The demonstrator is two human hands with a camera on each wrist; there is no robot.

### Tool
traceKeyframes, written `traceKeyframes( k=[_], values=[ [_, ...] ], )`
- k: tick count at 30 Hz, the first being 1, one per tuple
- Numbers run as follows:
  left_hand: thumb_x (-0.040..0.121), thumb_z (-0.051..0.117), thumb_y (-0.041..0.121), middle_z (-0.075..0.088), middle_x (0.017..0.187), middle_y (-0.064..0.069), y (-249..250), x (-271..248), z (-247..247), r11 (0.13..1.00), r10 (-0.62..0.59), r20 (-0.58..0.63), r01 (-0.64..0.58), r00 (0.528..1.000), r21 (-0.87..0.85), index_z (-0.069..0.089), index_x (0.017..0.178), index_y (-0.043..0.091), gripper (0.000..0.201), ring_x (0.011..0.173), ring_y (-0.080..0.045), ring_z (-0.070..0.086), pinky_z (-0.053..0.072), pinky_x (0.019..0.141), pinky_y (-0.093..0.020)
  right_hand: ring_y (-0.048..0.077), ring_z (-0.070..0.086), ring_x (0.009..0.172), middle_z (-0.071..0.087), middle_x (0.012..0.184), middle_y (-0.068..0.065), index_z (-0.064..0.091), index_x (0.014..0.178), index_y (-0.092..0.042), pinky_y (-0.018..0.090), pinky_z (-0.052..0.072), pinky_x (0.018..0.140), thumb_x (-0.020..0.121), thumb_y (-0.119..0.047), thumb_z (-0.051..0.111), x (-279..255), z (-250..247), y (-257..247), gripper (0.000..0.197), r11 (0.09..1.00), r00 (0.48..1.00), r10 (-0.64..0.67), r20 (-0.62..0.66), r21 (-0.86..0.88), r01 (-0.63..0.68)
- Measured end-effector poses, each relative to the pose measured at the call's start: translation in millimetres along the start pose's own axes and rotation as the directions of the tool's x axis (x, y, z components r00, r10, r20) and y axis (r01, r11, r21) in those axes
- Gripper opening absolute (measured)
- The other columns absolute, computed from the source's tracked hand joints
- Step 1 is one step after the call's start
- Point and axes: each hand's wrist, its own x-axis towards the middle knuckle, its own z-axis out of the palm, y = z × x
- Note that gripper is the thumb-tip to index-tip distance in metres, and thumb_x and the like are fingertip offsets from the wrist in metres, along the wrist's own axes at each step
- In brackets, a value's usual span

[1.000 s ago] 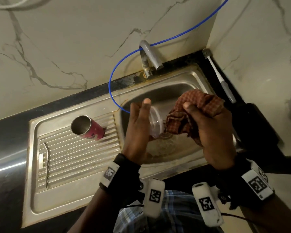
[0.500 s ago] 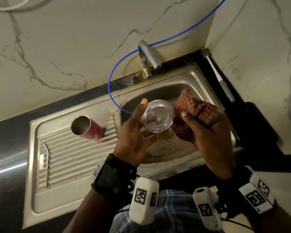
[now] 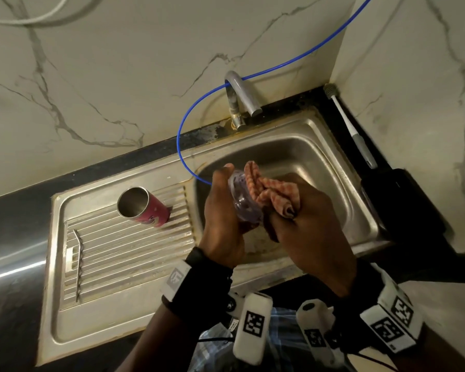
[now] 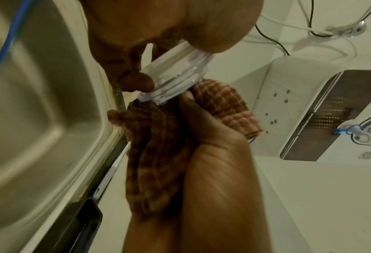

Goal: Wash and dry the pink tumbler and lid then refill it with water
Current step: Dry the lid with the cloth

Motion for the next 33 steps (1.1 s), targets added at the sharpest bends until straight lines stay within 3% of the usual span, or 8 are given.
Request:
traceKeyframes(
  k=[3, 10, 14, 17, 20, 26, 29, 33],
  values=[
    [0.097, 0.053, 0.064, 0.063, 0.081, -0.005, -3, 5, -5, 0.999, 0.030, -0.027, -0.031, 0.999, -0.044, 0.063, 0.109, 0.014, 0.052, 0.069, -0.018, 0.065, 0.055, 0.061, -0.028, 0.010, 0.070, 0.077, 0.070, 0.085, -0.010, 0.068, 0.104, -0.015, 0.021, 0.053, 0.066, 0.094, -0.006, 0.070, -8, -3, -3, 0.014, 0.997, 0.994, -0.051, 0.097, 0.065, 0.045],
    [0.100, 0.045, 0.071, 0.071, 0.088, -0.011, -10, 3, 0, 0.991, 0.092, 0.006, -0.092, 0.996, 0.097, 0.065, 0.110, 0.001, 0.074, 0.085, -0.029, 0.068, 0.055, 0.076, -0.040, 0.011, 0.073, 0.090, 0.073, 0.099, -0.006, 0.071, 0.112, -0.012, 0.031, 0.060, 0.075, 0.094, -0.005, 0.071, 1, -5, -4, 0.019, 0.995, 0.996, -0.085, 0.033, 0.055, 0.083],
    [0.094, 0.061, 0.077, 0.054, 0.101, -0.026, -4, 9, -8, 0.995, 0.092, 0.009, -0.091, 0.996, -0.039, 0.055, 0.114, 0.008, 0.072, 0.090, -0.039, 0.063, 0.058, 0.092, -0.057, 0.010, 0.072, 0.093, 0.072, 0.104, -0.006, 0.068, 0.111, -0.031, 0.025, 0.056, 0.077, 0.095, -0.007, 0.071, -17, 2, -13, 0.029, 0.988, 0.980, -0.148, 0.132, 0.068, 0.140],
    [0.103, 0.044, 0.075, 0.074, 0.102, -0.022, -8, 8, -5, 0.991, 0.111, 0.013, -0.111, 0.994, 0.068, 0.063, 0.115, 0.000, 0.078, 0.095, -0.035, 0.076, 0.064, 0.084, -0.046, 0.006, 0.072, 0.089, 0.070, 0.099, -0.005, 0.070, 0.107, -0.027, 0.021, 0.057, 0.072, 0.097, -0.017, 0.069, -8, 6, -17, 0.014, 0.992, 0.992, -0.127, 0.028, 0.002, 0.127],
    [0.108, 0.035, 0.067, 0.079, 0.094, -0.008, -10, 3, 1, 0.979, 0.146, 0.006, -0.145, 0.989, 0.143, 0.071, 0.094, 0.018, 0.063, 0.088, -0.022, 0.077, 0.060, 0.069, -0.034, 0.008, 0.072, 0.089, 0.071, 0.101, -0.001, 0.072, 0.112, -0.012, 0.032, 0.061, 0.074, 0.100, -0.027, 0.066, 8, 9, -19, 0.021, 0.994, 0.996, -0.087, -0.025, -0.062, 0.085],
    [0.092, 0.054, 0.084, 0.062, 0.101, -0.025, -9, 14, -10, 0.987, 0.158, 0.021, -0.158, 0.987, 0.004, 0.057, 0.102, 0.007, 0.078, 0.100, -0.044, 0.061, 0.049, 0.107, -0.068, 0.002, 0.067, 0.080, 0.063, 0.091, -0.018, 0.063, 0.105, -0.034, 0.015, 0.049, 0.071, 0.098, -0.009, 0.068, -9, 9, -21, 0.026, 0.980, 0.978, -0.188, 0.091, -0.045, 0.192],
    [0.094, 0.053, 0.082, 0.058, 0.097, -0.017, -9, 9, -6, 0.981, 0.186, -0.047, -0.183, 0.981, 0.059, 0.058, 0.100, 0.015, 0.068, 0.093, -0.036, 0.058, 0.053, 0.093, -0.058, 0.006, 0.068, 0.076, 0.064, 0.088, -0.013, 0.063, 0.102, -0.035, 0.020, 0.052, 0.067, 0.099, -0.012, 0.067, -10, 6, -23, 0.024, 0.991, 0.986, -0.132, 0.107, -0.002, 0.133],
    [0.114, 0.042, 0.044, 0.066, 0.078, -0.004, -19, -4, 0, 0.928, 0.299, -0.045, -0.280, 0.953, 0.245, 0.066, 0.076, 0.032, 0.047, 0.080, -0.027, 0.061, 0.051, 0.075, -0.050, 0.015, 0.066, 0.080, 0.064, 0.094, 0.000, 0.072, 0.100, -0.013, 0.036, 0.055, 0.071, 0.098, -0.016, 0.068, 10, 2, -26, 0.006, 0.942, 0.976, -0.190, 0.109, -0.261, 0.213]
  ],
)
